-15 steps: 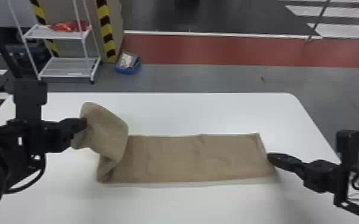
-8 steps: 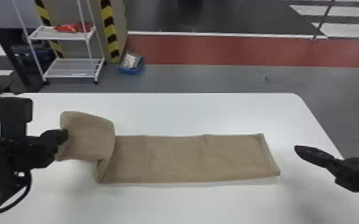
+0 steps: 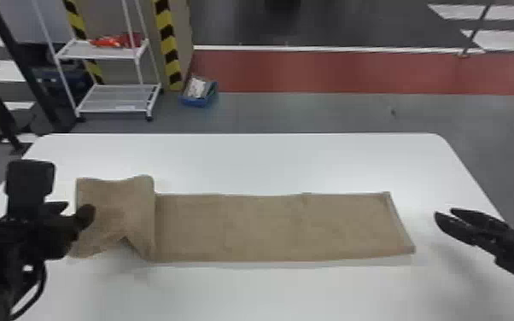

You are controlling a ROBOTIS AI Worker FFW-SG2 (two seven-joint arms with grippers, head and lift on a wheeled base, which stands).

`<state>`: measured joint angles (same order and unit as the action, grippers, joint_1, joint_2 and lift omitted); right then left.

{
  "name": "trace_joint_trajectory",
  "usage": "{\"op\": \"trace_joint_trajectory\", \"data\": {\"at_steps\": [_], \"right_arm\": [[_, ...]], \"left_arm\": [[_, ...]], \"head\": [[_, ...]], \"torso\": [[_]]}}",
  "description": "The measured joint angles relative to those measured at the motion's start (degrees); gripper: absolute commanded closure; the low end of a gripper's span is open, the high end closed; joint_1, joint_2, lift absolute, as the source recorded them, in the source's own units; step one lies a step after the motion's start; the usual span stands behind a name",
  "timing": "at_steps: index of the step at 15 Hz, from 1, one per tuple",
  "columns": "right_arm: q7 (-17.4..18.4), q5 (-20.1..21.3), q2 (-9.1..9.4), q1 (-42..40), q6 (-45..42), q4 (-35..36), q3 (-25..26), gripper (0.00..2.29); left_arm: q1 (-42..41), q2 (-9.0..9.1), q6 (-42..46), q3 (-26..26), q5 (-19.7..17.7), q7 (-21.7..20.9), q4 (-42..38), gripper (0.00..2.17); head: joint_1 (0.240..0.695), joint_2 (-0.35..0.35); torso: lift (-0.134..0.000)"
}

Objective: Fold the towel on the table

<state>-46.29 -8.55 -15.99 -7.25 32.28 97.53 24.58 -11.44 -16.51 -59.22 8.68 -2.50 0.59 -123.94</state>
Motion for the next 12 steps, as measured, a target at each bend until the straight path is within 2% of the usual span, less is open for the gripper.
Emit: {"op": "trace_joint_trajectory", "data": {"at_steps": [3,5,9,12], "right_arm": [[-0.04,-2.24,-1.39,-0.7,-4.39,-3.7,1.47,0.43],[-0.12,-4.26,-2.17,-1.79,-4.98,-3.41,2.67,0.43],[-0.2,-6.06,-2.33,-3.34,-5.54,-2.14,4.88,0.44],[0.16,-5.83,-2.07,-3.18,-6.24,-2.27,2.69,0.5]], "left_arm": [[-0.59,-0.01,1.89,1.08,0.81,1.09,1.04,0.03],[-0.78,-0.05,4.97,1.55,0.61,1.52,1.61,0.03],[1.15,-0.22,7.78,1.65,-0.31,0.64,5.93,0.03],[0.72,-0.22,8.43,1.42,-2.26,0.49,6.34,0.04]], "head": [[0.695,-0.001],[0.695,-0.007],[0.695,-0.021],[0.695,-0.012]], "torso": [[-0.124],[-0.124],[-0.124],[-0.124]]}}
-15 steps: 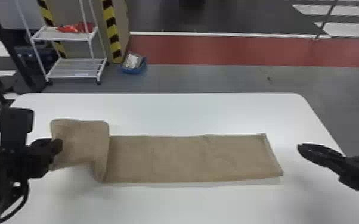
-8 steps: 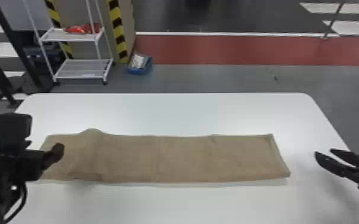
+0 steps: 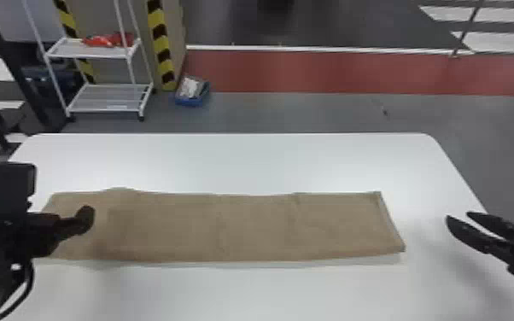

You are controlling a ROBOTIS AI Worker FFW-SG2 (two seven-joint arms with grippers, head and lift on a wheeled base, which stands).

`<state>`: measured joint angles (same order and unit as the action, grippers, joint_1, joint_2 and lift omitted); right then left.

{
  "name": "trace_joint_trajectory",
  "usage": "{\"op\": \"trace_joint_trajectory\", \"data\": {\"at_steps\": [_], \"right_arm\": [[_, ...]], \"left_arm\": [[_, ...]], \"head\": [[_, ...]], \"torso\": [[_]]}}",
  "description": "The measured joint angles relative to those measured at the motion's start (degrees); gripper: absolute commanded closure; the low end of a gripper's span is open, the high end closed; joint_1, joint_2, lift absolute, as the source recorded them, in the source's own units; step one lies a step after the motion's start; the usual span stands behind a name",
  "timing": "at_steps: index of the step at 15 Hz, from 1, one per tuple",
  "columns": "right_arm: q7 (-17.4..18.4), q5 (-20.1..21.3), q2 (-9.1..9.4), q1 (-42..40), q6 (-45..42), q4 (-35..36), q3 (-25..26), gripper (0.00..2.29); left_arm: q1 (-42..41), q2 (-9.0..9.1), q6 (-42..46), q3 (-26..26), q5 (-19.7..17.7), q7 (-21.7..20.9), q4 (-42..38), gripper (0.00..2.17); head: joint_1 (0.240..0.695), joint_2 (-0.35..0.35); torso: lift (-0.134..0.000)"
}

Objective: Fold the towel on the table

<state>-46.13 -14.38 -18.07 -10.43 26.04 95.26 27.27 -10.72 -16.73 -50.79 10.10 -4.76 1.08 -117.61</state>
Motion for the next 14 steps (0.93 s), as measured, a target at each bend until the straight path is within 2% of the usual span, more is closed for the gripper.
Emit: {"op": "trace_joint_trajectory", "data": {"at_steps": [4,6,9,12,13,14], "right_arm": [[2.36,2.24,0.98,3.76,-0.15,-1.63,-6.82,0.51],[2.89,3.97,1.31,6.09,0.61,-2.82,-10.46,0.62],[2.89,8.8,3.07,9.4,3.62,-3.53,-14.3,0.62],[2.99,12.07,3.65,11.69,8.09,-4.07,-16.68,0.62],[3.06,12.72,3.7,11.97,8.99,-4.1,-17.02,0.71],[3.07,13.01,3.71,12.06,9.53,-4.1,-17.02,1.01]], "left_arm": [[0.49,0.01,0.03,-1.94,-1.64,-2.38,0.05,0.27],[2.4,-0.25,-0.05,-3.16,-1.35,-2.75,2.05,0.27],[4.46,-0.41,-0.16,-4.67,-1.2,-3.37,4.42,0.35],[5.65,-0.48,-0.83,-7.08,-0.43,-3.87,6.01,0.35],[5.85,-0.48,-1.26,-7.89,0.1,-3.89,6.22,0.42],[5.94,-0.49,-1.56,-8.45,0.44,-3.97,6.3,0.64]], "head": [[0.695,0.003],[0.695,0.031],[0.695,0.058],[0.695,0.059],[0.695,0.056],[0.695,0.053]], "torso": [[-0.124],[-0.124],[-0.124],[-0.124],[-0.124],[-0.124]]}}
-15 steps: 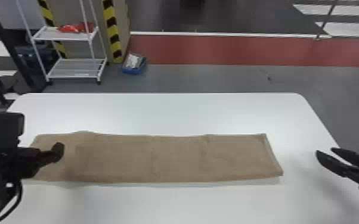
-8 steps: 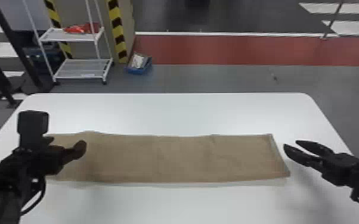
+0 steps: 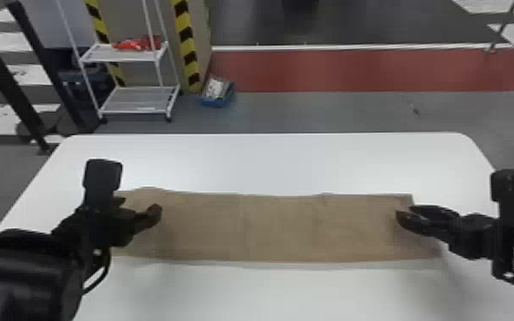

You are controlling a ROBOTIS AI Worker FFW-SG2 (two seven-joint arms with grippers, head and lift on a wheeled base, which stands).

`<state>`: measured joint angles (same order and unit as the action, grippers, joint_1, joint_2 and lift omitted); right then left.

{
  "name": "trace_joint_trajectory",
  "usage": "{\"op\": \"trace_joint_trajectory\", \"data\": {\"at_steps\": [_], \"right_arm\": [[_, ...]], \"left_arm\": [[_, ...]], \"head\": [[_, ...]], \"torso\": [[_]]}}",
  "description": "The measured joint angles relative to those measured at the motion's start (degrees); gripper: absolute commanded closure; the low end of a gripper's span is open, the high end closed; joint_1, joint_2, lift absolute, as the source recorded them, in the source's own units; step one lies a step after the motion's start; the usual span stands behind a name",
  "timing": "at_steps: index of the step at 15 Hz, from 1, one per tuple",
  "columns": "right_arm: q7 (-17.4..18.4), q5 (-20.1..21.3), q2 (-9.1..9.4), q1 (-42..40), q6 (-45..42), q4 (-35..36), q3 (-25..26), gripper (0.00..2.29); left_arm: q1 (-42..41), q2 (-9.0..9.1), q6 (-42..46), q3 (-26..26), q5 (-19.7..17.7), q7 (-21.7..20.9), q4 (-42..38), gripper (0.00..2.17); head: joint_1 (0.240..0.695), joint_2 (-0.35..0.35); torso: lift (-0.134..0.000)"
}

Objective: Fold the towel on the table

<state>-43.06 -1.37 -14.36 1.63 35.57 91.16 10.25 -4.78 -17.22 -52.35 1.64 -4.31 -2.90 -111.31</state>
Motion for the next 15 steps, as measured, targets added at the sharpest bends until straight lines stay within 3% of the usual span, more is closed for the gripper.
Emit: {"op": "trace_joint_trajectory", "data": {"at_steps": [3,5,6,7,12,13,14,15], "right_arm": [[-0.13,0.15,-0.3,-0.15,0.92,0.14,0.6,1.4],[-0.14,-0.18,-0.33,-1.09,0.82,1.45,1.49,1.4],[-0.12,-0.43,-0.33,-1.45,0.74,2.21,2.13,1.4],[-0.11,-0.62,-0.33,-1.61,0.81,2.67,2.74,1.4],[-0.18,-0.71,-0.71,-2.18,1.12,4.31,4.89,1.39],[-0.18,-0.72,-0.82,-2.4,1.13,4.51,5.0,1.39],[-0.18,-0.71,-0.9,-2.57,1.13,4.66,5.07,1.39],[-0.15,-0.59,-0.93,-2.64,1.12,4.71,5.2,1.39]], "left_arm": [[0.16,0.04,-0.48,-1.22,1.06,0.05,0.04,1.4],[0.28,0.15,-0.95,-1.71,1.45,0.39,0.04,1.46],[0.29,0.17,-1.37,-1.83,1.44,0.44,0.02,1.67],[0.28,0.18,-1.76,-1.88,1.35,0.44,-0.09,1.71],[-0.32,0.28,-2.29,-1.97,0.45,0.36,-0.94,1.71],[-0.37,0.26,-2.31,-1.97,0.34,0.36,-1.09,1.62],[-0.41,0.26,-2.43,-1.97,0.24,0.45,-1.21,1.21],[-0.45,0.3,-2.55,-1.94,0.11,0.51,-1.4,1.01]], "head": [[0.695,0.035],[0.695,0.03],[0.695,0.027],[0.695,0.019],[0.695,-0.007],[0.695,-0.013],[0.695,-0.014],[0.695,-0.016]], "torso": [[-0.124],[-0.124],[-0.124],[-0.124],[-0.124],[-0.124],[-0.124],[-0.124]]}}
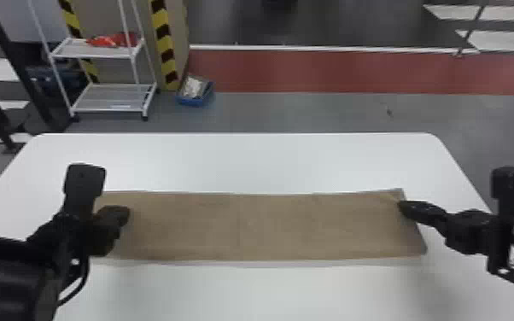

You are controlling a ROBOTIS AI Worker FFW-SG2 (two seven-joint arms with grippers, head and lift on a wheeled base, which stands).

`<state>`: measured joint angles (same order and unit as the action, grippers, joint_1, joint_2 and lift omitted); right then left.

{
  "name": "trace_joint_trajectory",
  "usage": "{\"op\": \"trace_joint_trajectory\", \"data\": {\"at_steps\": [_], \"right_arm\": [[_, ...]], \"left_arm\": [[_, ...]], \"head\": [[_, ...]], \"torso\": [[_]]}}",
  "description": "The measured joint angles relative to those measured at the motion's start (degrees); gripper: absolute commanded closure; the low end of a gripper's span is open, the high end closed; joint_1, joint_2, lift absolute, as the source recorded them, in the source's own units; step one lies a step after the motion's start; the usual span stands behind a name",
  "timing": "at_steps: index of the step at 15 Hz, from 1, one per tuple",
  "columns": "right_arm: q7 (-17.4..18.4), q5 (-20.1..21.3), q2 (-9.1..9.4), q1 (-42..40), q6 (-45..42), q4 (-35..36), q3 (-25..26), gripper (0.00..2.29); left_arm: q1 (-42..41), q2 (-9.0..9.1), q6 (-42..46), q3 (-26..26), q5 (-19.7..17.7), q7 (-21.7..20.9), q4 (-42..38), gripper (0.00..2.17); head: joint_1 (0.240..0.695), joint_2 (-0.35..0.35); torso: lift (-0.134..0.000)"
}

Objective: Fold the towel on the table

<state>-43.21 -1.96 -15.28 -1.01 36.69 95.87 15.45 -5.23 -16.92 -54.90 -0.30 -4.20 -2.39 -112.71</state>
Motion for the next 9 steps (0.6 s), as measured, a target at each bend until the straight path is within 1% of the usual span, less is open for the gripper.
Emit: {"op": "trace_joint_trajectory", "data": {"at_steps": [2,3,4,7,8,9], "right_arm": [[0.02,0.28,-0.23,-0.03,-0.07,0.02,0.73,1.39],[-0.01,0.27,-0.52,-0.02,-0.04,-0.05,1.04,1.39],[0.0,0.25,-0.76,-0.02,0.01,-0.13,1.15,1.39],[0.24,0.4,-0.97,0.06,0.02,-0.44,1.14,1.39],[0.32,0.44,-0.97,0.2,0.02,-0.78,1.2,1.23],[0.33,0.45,-0.97,0.22,-0.07,-1.04,1.28,0.68]], "left_arm": [[-0.31,0.09,-0.04,0.39,-0.33,0.0,-0.79,0.39],[-0.47,0.09,-0.04,0.69,-0.55,-0.13,-1.1,0.15],[-0.57,0.06,-0.04,1.02,-0.9,-0.26,-1.26,0.07],[-1.22,-0.04,0.06,2.57,-2.96,-0.37,-2.26,0.07],[-1.65,-0.04,0.1,3.08,-3.71,-0.42,-2.86,0.07],[-2.15,-0.02,0.23,3.79,-4.44,-0.62,-3.54,0.07]], "head": [[0.695,-0.023],[0.695,-0.028],[0.695,-0.034],[0.695,-0.034],[0.695,-0.035],[0.695,-0.036]], "torso": [[-0.124],[-0.124],[-0.124],[-0.124],[-0.124],[-0.124]]}}
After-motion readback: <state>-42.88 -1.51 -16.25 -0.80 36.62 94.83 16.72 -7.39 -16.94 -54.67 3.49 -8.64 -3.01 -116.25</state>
